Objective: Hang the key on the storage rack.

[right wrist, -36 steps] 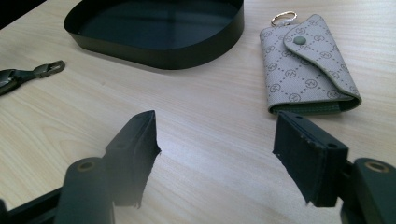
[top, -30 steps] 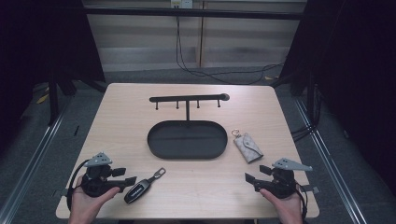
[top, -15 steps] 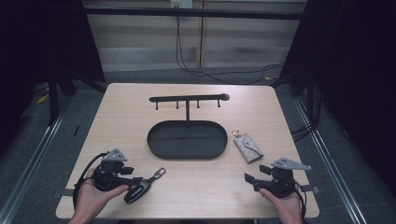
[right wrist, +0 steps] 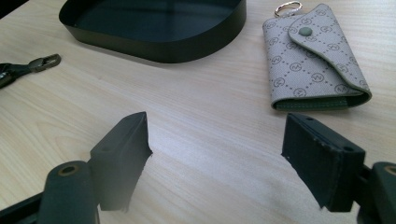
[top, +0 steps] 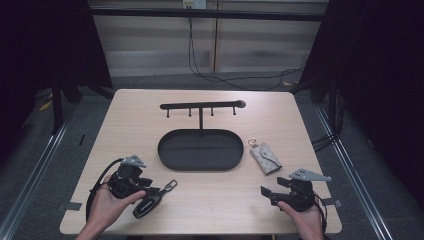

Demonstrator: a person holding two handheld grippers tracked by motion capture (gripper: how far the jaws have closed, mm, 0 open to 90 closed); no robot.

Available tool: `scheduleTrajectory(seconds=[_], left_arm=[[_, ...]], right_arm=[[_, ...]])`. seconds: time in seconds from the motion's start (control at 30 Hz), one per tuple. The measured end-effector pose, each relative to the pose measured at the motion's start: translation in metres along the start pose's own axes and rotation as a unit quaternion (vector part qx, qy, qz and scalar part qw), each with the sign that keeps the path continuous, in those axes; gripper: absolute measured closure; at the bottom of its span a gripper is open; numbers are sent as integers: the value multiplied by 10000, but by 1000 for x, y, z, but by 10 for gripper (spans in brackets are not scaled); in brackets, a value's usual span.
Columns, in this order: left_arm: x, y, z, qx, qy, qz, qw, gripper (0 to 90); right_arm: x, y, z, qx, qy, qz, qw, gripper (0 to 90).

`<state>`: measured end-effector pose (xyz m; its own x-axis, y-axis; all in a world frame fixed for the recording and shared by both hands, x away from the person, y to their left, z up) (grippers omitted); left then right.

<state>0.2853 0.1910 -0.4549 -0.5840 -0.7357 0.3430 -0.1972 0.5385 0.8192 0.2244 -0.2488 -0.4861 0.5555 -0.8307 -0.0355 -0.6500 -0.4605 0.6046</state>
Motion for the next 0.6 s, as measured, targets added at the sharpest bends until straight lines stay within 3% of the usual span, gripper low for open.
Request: scheduleTrajectory(seconds=[0.07, 0.1, 0.23, 0.43, 0.6], left_arm=[[1, -1, -1, -65, -44, -39, 10000, 538], [4, -2, -4, -108, -194, -259, 9994, 543], [9, -8, -8, -317, -309, -314, 9985, 546], [14, -14, -15, -512, -368, -308, 9975, 544], [13, -20, -19, -732, -257, -305, 9965, 537]], right_arm=[[0, 0, 0, -7, 5, 5, 10000, 227], [0, 0, 0, -6, 2, 3, 10000, 227], [0, 0, 0, -17, 2, -4, 10000, 226], [-1, 1, 0, 16, 42, -14, 10000, 225], [-1, 0, 0, -29, 47, -24, 10000, 225]])
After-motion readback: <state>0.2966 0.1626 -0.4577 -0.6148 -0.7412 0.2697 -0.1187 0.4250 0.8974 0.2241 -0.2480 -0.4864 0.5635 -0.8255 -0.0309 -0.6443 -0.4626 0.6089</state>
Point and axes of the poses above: each handheld gripper's, and its own axes: y roughly backward along the jaws, z roughly out of its underside, x roughly to its right, the point moved 3 cm from there along -y, roughly forward along the jaws, and after that the axes turned 14 degrees about y, right-handed, at the moved point
